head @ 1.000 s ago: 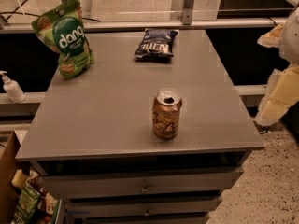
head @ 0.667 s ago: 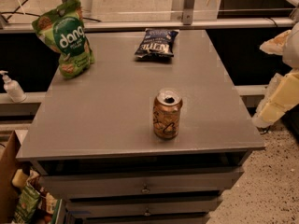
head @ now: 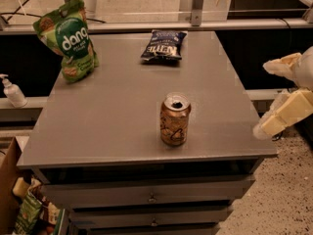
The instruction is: Move orange can near green rice chip bag
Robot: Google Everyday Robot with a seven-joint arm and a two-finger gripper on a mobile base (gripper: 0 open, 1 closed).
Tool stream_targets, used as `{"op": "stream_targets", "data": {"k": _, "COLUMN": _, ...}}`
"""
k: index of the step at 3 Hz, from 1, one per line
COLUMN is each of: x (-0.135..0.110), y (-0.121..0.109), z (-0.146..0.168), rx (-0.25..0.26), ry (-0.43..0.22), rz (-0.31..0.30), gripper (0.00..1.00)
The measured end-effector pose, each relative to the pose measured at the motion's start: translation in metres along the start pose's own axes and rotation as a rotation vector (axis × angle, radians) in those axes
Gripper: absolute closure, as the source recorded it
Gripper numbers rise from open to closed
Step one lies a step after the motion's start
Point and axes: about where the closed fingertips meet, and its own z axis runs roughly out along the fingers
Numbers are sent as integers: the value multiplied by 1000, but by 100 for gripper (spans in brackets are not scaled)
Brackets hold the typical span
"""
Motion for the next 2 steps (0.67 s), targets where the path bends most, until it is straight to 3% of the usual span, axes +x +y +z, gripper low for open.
{"op": "stream_targets", "data": {"k": 2, "x": -9, "y": 29, "z": 32, "rx": -98, "ry": -278, "rz": 9, "gripper": 0}}
